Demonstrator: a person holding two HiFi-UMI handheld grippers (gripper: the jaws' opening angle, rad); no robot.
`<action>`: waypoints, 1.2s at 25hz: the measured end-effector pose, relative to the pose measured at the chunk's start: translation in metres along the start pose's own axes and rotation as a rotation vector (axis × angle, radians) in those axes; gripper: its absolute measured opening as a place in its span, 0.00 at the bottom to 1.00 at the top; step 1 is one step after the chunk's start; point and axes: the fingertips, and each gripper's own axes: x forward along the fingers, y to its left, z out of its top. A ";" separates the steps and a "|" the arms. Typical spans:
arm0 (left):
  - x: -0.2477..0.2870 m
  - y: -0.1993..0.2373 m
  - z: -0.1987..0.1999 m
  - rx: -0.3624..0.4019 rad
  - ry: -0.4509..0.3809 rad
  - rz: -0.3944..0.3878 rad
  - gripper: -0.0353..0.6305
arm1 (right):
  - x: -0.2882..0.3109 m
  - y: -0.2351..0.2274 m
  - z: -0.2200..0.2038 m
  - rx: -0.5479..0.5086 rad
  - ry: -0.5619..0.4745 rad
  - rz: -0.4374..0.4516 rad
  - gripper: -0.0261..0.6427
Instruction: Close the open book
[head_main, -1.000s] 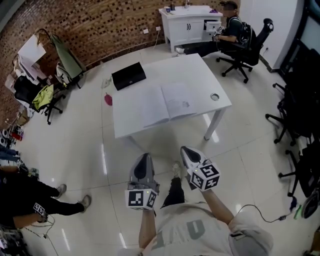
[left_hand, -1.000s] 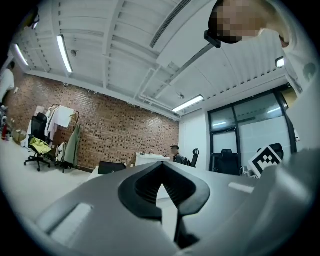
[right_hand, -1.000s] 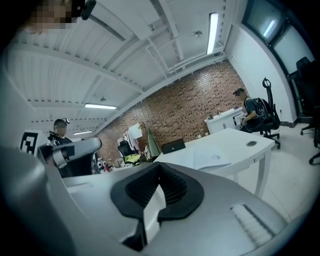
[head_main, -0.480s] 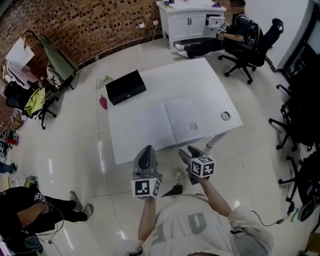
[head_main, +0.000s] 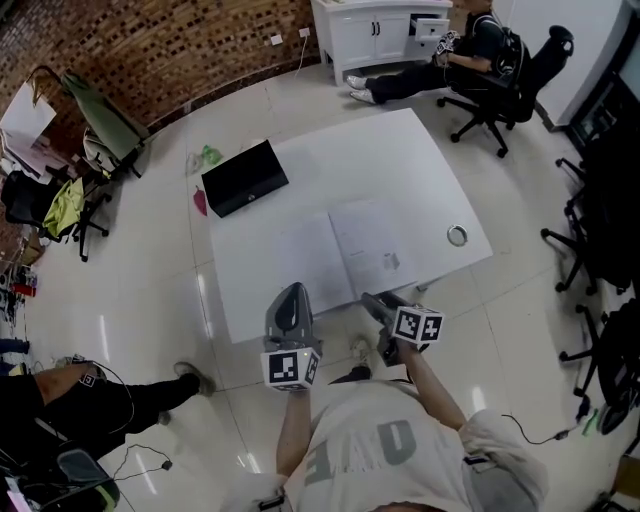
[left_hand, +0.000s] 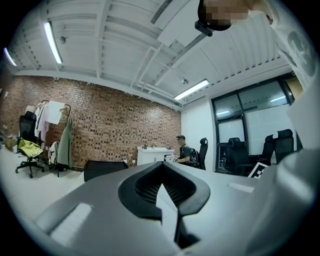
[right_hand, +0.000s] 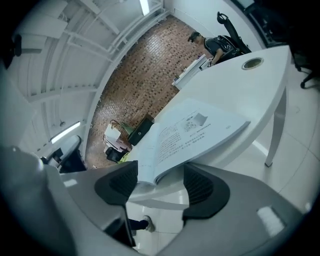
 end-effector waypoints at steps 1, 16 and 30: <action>0.002 -0.002 0.002 0.004 0.001 -0.004 0.07 | 0.000 0.000 0.000 0.005 -0.007 0.003 0.46; -0.019 0.008 0.002 0.019 0.007 0.040 0.07 | -0.005 -0.016 0.023 0.343 -0.291 0.039 0.35; -0.035 0.032 -0.007 -0.032 -0.005 0.100 0.07 | 0.001 0.058 0.012 -0.537 -0.110 -0.075 0.08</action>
